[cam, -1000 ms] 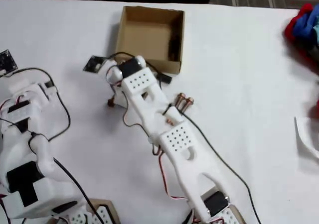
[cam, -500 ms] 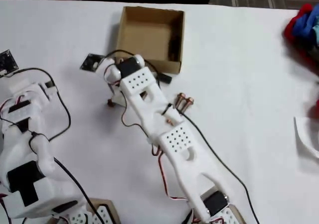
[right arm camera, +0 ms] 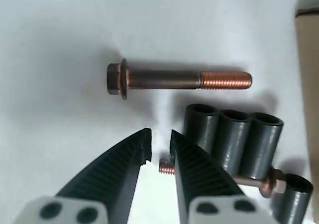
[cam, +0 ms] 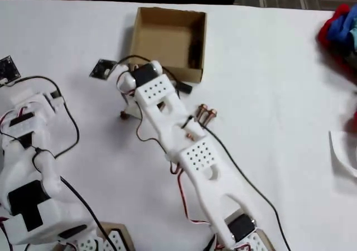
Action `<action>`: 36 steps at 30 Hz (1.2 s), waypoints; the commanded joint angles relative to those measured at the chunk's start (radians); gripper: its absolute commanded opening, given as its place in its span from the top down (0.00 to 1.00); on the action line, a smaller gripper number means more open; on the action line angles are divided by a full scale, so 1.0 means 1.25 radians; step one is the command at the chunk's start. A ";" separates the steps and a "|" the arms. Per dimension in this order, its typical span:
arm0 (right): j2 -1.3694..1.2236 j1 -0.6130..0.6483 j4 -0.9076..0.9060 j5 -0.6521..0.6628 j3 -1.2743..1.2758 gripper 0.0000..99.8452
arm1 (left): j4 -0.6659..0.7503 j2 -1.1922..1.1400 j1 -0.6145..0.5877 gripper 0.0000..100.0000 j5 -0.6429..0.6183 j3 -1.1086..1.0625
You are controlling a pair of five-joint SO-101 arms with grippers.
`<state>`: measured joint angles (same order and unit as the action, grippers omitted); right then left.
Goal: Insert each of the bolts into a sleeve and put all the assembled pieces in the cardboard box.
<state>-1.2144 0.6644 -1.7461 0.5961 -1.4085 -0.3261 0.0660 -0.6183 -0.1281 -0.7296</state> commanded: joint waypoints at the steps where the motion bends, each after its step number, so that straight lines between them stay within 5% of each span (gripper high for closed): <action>1: 0.089 -0.023 -0.007 0.005 -0.032 0.94 | -0.004 0.005 -0.004 0.73 0.002 0.039; 36: -0.039 -0.039 0.042 0.022 -0.025 0.94 | -0.004 0.005 0.012 0.73 0.006 0.035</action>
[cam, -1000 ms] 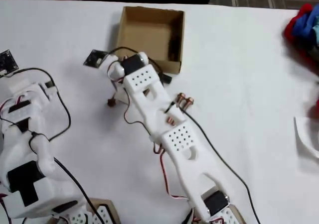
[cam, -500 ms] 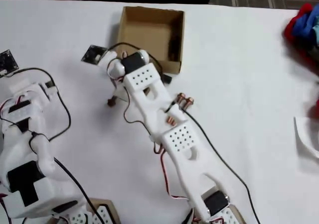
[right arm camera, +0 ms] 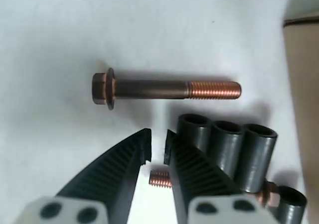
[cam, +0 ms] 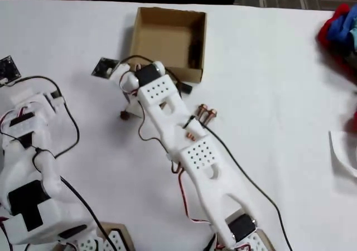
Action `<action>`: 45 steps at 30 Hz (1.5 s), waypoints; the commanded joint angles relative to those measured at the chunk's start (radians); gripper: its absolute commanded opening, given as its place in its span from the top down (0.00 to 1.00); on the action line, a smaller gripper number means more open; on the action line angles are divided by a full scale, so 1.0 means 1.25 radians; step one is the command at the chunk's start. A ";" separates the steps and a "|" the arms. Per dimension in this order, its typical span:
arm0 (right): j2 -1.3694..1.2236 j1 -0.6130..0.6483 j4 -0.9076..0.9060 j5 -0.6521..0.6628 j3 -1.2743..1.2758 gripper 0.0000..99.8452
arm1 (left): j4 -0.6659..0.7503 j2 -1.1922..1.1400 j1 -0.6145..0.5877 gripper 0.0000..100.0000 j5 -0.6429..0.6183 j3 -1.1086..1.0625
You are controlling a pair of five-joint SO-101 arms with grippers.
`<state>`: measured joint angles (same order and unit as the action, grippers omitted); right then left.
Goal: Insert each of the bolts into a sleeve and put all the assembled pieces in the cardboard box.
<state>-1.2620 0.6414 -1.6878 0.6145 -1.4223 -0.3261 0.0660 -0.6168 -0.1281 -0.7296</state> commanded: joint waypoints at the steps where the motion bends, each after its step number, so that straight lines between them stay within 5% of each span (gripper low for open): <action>1: -0.002 -0.015 -0.014 0.007 -0.014 0.94 | -0.004 0.005 0.011 0.73 0.006 0.035; 29: 0.214 0.062 -0.063 0.004 -0.014 0.94 | -0.004 0.005 0.011 0.73 0.006 0.035; 45: 0.096 -0.075 0.045 0.001 -0.017 0.94 | -0.004 0.005 0.011 0.73 0.006 0.035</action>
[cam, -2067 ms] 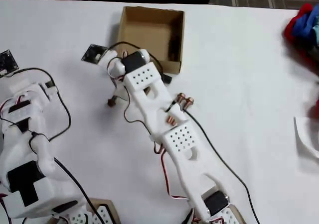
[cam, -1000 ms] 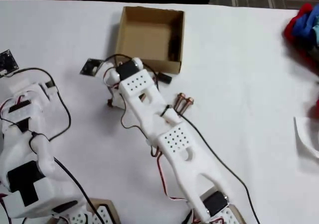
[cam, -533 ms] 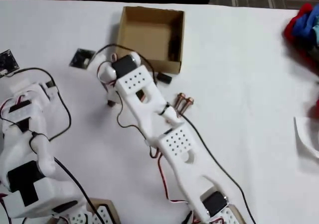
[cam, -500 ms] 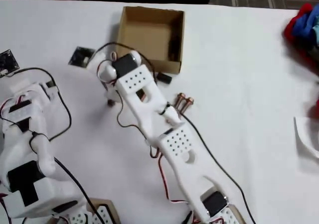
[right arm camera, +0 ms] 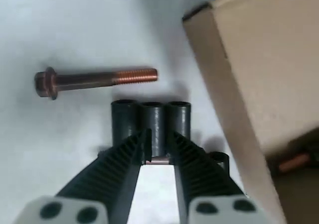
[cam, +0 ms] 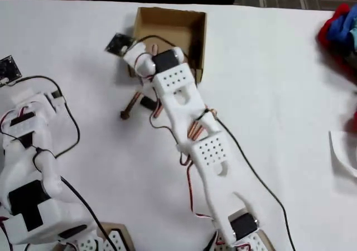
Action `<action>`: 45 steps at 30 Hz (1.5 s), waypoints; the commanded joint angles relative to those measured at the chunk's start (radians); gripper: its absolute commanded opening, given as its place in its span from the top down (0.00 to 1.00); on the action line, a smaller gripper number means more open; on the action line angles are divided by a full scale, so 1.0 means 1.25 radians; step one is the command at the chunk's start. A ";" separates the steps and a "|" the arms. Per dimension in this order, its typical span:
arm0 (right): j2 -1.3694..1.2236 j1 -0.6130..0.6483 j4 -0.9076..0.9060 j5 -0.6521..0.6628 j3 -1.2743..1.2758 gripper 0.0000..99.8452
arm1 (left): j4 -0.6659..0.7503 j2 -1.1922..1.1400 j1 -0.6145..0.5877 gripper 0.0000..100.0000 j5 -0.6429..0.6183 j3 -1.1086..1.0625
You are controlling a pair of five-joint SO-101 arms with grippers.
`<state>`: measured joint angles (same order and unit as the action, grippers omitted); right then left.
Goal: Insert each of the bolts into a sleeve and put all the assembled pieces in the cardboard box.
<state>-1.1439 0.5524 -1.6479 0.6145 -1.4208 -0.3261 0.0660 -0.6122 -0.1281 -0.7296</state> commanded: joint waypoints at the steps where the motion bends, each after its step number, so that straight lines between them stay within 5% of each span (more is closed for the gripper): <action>1: -0.004 -0.003 0.014 0.001 -0.018 0.94 | -0.004 0.005 0.007 0.73 0.006 0.035; 28: -0.102 0.141 -0.093 -0.001 -0.023 0.94 | -0.004 0.005 0.007 0.73 0.006 0.035; 45: -0.056 0.120 -0.091 -0.033 -0.018 0.94 | -0.004 0.005 0.007 0.73 0.006 0.035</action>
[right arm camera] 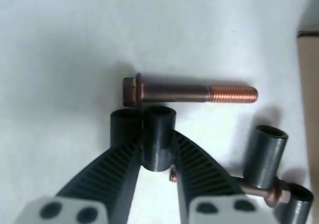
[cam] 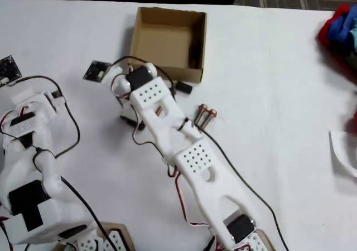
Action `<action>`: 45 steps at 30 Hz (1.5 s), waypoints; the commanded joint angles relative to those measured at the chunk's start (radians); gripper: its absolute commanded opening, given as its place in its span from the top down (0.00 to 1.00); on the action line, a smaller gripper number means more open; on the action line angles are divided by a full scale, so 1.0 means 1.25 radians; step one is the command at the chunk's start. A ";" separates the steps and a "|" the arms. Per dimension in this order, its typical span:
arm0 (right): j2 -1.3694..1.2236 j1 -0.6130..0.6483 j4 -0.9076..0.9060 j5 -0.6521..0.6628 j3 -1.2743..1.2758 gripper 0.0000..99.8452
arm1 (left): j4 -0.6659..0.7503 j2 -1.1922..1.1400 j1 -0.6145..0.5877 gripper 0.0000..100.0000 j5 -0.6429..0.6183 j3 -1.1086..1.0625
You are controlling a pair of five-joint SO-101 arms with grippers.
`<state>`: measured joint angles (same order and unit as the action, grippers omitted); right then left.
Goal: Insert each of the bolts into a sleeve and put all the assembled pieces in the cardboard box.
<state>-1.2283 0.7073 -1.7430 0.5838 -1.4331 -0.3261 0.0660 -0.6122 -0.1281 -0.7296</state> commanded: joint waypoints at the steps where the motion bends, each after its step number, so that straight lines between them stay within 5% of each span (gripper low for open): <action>1: -0.004 -0.009 -0.015 -0.009 -0.009 0.94 | -0.004 0.005 0.007 0.73 0.006 0.035; 27: -0.067 -0.107 -0.017 -0.012 -0.007 0.94 | -0.005 0.005 0.007 0.73 0.006 0.035; 45: -0.021 -0.084 -0.019 -0.014 -0.012 0.89 | -0.005 0.005 0.007 0.73 0.006 0.035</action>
<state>-1.2988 0.6168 -1.7446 0.5777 -1.4377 -0.3261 0.0660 -0.6122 -0.1281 -0.7296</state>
